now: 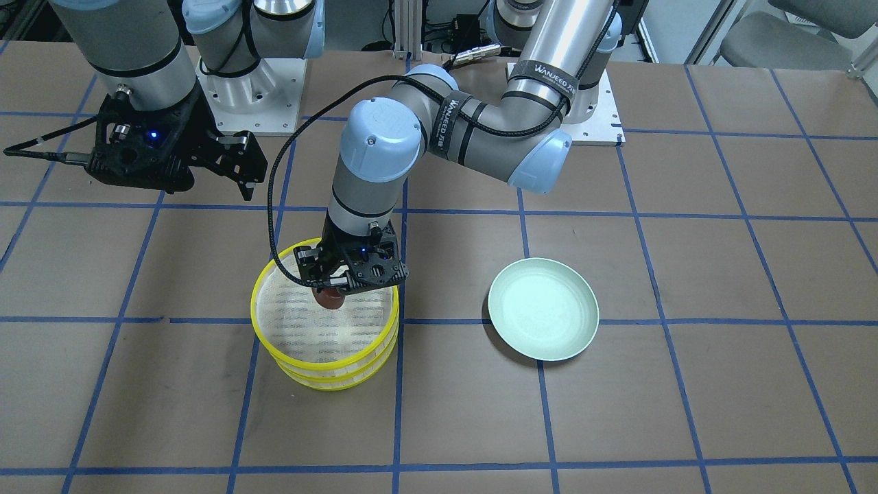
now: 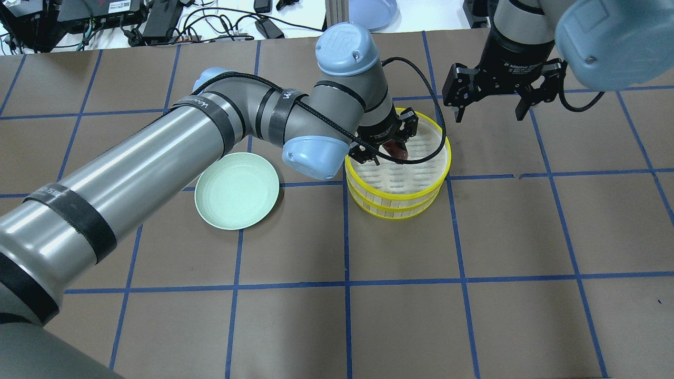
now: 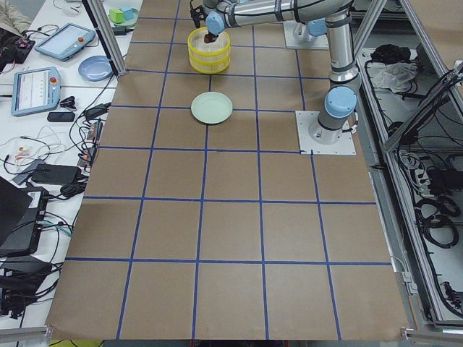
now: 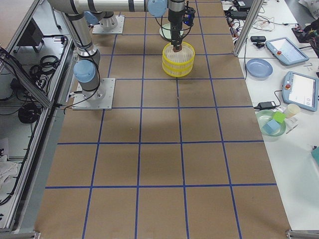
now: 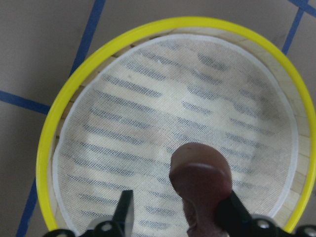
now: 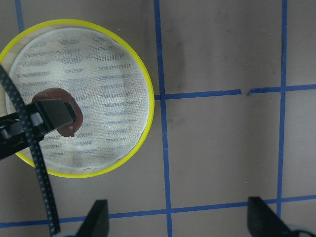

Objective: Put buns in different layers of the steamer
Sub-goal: 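Carry the brown bun over the steamer's top layer and lower it with the left gripper, then open the left gripper to release the brown bun and raise it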

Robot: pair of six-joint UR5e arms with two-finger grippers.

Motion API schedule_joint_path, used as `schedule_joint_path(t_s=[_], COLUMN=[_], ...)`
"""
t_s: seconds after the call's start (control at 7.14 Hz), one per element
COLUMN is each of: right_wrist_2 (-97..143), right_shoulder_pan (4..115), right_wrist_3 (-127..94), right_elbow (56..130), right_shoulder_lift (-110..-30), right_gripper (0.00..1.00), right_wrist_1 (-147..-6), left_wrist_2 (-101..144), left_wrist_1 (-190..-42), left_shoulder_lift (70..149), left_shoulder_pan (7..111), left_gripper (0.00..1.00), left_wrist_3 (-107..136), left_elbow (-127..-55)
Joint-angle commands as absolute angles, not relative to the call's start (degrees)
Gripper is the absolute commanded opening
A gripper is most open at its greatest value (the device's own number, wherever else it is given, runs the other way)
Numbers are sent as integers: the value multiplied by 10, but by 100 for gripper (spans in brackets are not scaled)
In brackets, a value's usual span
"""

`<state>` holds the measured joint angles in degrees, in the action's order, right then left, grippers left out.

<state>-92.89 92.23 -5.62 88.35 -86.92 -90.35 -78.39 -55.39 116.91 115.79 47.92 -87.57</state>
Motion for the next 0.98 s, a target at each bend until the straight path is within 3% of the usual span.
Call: schedule_joint_path(t_s=[0.0, 0.42, 0.84], right_wrist_2=[-929, -927, -925], right_shoulder_pan=[922, 922, 922], right_wrist_3=[-56, -56, -57], right_elbow=[883, 885, 889], right_shoulder_lift=[-869, -867, -847], right_gripper=[100, 100, 100], right_wrist_1=[-904, -904, -943], left_wrist_2=[-787, -880, -906], left_wrist_1=[-553, -555, -635], left_shoulder_lift=[1170, 1144, 1078], left_shoulder_pan=[1158, 1152, 1066], left_gripper=[100, 100, 100], left_wrist_3=[475, 363, 181], left_elbow=[-877, -874, -874])
